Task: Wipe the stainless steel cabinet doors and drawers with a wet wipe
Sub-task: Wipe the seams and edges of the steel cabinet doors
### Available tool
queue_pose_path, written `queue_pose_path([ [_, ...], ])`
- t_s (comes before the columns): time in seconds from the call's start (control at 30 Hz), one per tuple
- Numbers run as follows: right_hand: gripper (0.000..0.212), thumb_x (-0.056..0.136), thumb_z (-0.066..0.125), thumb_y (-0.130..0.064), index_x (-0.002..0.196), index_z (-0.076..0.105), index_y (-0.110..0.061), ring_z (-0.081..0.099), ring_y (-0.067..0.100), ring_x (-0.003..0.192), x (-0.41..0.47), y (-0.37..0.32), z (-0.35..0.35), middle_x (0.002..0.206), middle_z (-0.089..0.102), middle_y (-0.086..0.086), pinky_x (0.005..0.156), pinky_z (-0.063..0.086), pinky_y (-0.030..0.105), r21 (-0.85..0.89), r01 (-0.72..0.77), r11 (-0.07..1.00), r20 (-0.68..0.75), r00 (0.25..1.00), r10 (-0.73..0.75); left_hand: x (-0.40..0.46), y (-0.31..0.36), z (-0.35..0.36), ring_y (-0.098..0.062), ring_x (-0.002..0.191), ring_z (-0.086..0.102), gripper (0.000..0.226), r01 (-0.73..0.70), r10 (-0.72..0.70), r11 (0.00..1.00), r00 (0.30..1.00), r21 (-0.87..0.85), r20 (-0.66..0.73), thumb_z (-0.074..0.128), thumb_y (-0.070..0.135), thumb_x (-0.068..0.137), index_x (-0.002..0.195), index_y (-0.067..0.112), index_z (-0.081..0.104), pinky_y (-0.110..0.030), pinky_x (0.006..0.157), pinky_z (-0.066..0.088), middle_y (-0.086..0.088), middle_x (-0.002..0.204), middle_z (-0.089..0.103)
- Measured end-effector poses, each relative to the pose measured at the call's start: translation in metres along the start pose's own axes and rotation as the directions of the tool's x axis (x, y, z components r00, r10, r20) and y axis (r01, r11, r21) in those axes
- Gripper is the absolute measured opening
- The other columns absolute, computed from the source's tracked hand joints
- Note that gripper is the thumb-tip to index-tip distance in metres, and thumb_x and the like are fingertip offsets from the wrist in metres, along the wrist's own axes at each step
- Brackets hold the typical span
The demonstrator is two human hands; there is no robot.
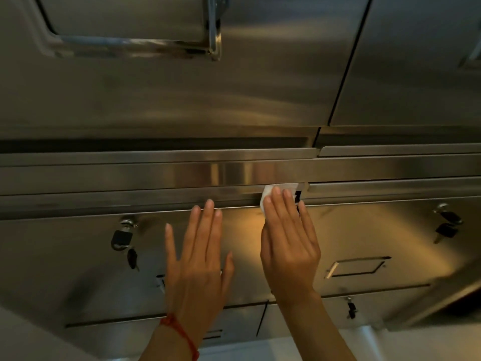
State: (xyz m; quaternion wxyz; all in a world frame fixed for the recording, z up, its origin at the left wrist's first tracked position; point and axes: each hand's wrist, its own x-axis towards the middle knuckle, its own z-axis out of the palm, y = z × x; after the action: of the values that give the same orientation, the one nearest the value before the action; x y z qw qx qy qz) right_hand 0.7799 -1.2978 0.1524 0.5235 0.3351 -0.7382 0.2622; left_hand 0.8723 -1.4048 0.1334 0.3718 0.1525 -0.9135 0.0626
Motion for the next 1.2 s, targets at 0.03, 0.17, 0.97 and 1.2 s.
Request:
queue_pose_path([
  [0.03,0.025,0.091,0.053,-0.002,0.113,0.064,0.002,0.056,0.028,0.116,0.000,-0.004,0.002,0.121,0.060,0.017,0.099,0.044,0.043,0.000,0.007,1.000,0.000,1.000,-0.007,0.000,-0.002,0.001,-0.026,0.136,0.027,0.060,0.006,-0.006,1.000,1.000,-0.009,-0.003,0.035,0.037,0.090,0.140,0.004,0.029,-0.057,0.110,0.015,-0.016,0.147,0.032],
  [0.17,0.025,0.094,0.049,-0.003,0.113,0.064,0.002,0.057,0.028,0.116,0.001,-0.015,0.006,0.120,0.061,0.016,0.101,0.042,0.041,0.000,0.026,1.000,0.000,1.000,-0.026,0.001,-0.008,0.006,-0.024,0.136,0.025,0.058,0.009,-0.009,1.000,1.000,-0.028,0.001,0.028,0.039,0.094,0.140,0.005,0.026,-0.054,0.111,0.007,-0.013,0.147,0.028],
  [0.97,0.026,0.087,0.059,0.001,0.112,0.064,0.004,0.056,0.030,0.116,0.001,-0.006,0.003,0.121,0.060,0.019,0.101,0.043,0.041,0.058,0.011,0.998,0.016,1.000,-0.012,0.001,-0.002,0.005,-0.026,0.136,0.032,0.058,0.041,-0.040,0.999,0.998,0.021,-0.047,0.041,0.030,0.088,0.140,0.005,0.034,-0.060,0.108,0.020,-0.013,0.146,0.035],
  [1.2,0.027,0.087,0.059,0.001,0.114,0.064,0.002,0.055,0.027,0.118,0.004,-0.013,0.002,0.122,0.060,0.017,0.099,0.044,0.041,0.058,0.052,0.997,0.047,0.997,-0.055,0.003,-0.004,-0.003,-0.029,0.132,0.039,0.056,0.008,-0.007,0.999,1.000,0.037,-0.012,0.039,0.030,0.088,0.137,0.004,0.039,-0.063,0.105,0.023,-0.014,0.144,0.040],
])
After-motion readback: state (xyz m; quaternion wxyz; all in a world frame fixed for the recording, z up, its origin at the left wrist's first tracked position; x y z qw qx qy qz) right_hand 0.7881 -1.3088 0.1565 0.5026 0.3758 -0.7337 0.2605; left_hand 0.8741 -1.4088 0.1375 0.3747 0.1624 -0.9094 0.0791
